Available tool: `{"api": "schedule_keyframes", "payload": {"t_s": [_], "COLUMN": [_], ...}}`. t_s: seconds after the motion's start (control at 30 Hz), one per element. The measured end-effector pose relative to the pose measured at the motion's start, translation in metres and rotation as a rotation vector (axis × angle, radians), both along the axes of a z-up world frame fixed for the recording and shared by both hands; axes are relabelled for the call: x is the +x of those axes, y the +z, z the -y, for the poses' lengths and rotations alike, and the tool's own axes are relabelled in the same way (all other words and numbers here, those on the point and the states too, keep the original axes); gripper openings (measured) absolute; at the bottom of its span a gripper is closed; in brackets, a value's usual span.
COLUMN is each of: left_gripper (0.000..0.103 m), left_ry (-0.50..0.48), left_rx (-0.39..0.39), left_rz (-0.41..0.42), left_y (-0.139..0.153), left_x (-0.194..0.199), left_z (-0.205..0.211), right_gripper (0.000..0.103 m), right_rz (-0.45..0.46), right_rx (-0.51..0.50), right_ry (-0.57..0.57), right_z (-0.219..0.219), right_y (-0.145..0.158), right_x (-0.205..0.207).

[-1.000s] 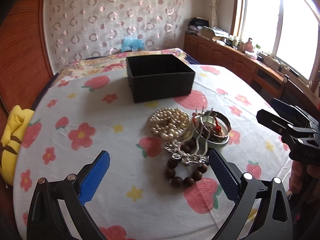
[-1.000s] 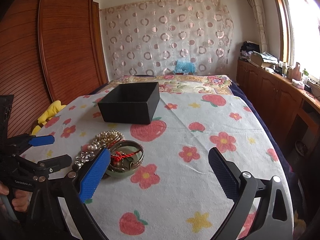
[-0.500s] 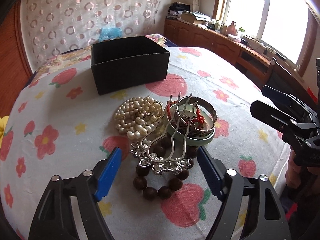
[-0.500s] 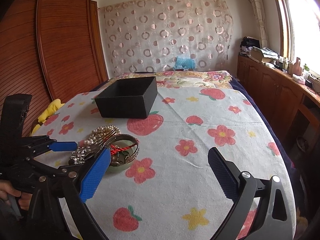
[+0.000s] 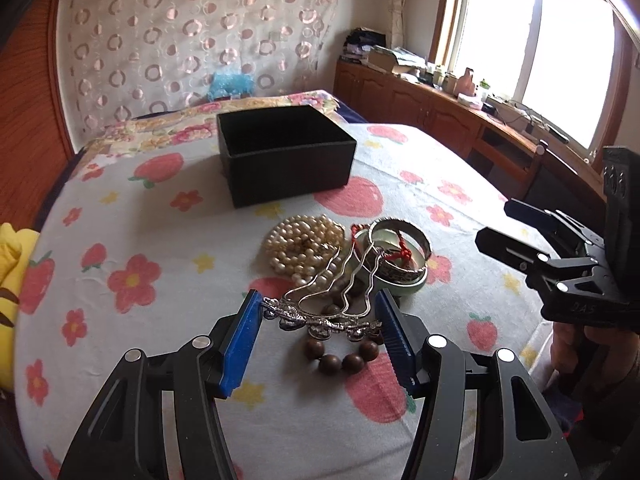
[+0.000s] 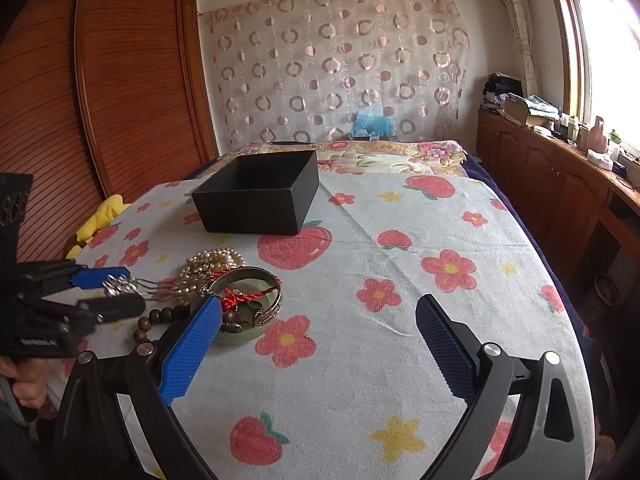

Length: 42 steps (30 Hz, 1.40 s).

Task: Organize jewelry
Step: 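Lift the silver hairpin comb with the left tool while the right tool grasps the silver bangle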

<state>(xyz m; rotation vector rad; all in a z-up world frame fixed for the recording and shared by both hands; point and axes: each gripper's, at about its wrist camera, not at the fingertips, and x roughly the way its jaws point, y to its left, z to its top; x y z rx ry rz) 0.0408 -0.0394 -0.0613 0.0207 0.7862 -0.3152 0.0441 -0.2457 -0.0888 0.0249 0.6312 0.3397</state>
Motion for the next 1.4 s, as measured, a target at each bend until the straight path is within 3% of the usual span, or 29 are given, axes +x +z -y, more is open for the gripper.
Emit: {"api": "schedule_keyframes", "payload": {"t_s": [0.33, 0.4, 0.47, 0.67, 0.77, 0.87, 0.97, 1.4], "left_gripper": [0.056, 0.056, 0.056, 0.056, 0.056, 0.056, 0.056, 0.056], "left_ry": [0.036, 0.043, 0.046, 0.049, 0.047, 0.043, 0.040, 0.051], "left_rx": [0.009, 0.009, 0.009, 0.010, 0.007, 0.007, 0.009, 0.015], "left_rz": [0.069, 0.078, 0.082, 0.086, 0.089, 0.089, 0.090, 0.101], "left_y": [0.020, 0.023, 0.024, 0.026, 0.027, 0.026, 0.024, 0.024], "left_x": [-0.003, -0.001, 0.000, 0.005, 0.005, 0.006, 0.005, 0.004], "left_z": [-0.015, -0.017, -0.019, -0.021, -0.021, -0.020, -0.019, -0.017], "right_gripper": [0.098, 0.090, 0.072, 0.037, 0.025, 0.020, 0.007, 0.006], "right_rz": [-0.010, -0.020, -0.042, -0.138, -0.178, -0.217, -0.220, -0.059], "right_rx": [-0.024, -0.025, -0.033, -0.078, -0.104, -0.130, -0.137, -0.107], "right_ry": [0.049, 0.077, 0.117, 0.228, 0.276, 0.300, 0.325, 0.227], "right_z": [-0.012, -0.016, -0.020, -0.036, -0.044, -0.049, -0.053, -0.050], "right_y": [0.001, 0.001, 0.000, -0.010, -0.014, -0.020, -0.020, 0.009], "right_x": [0.007, 0.012, 0.021, 0.054, 0.065, 0.071, 0.069, 0.066]}}
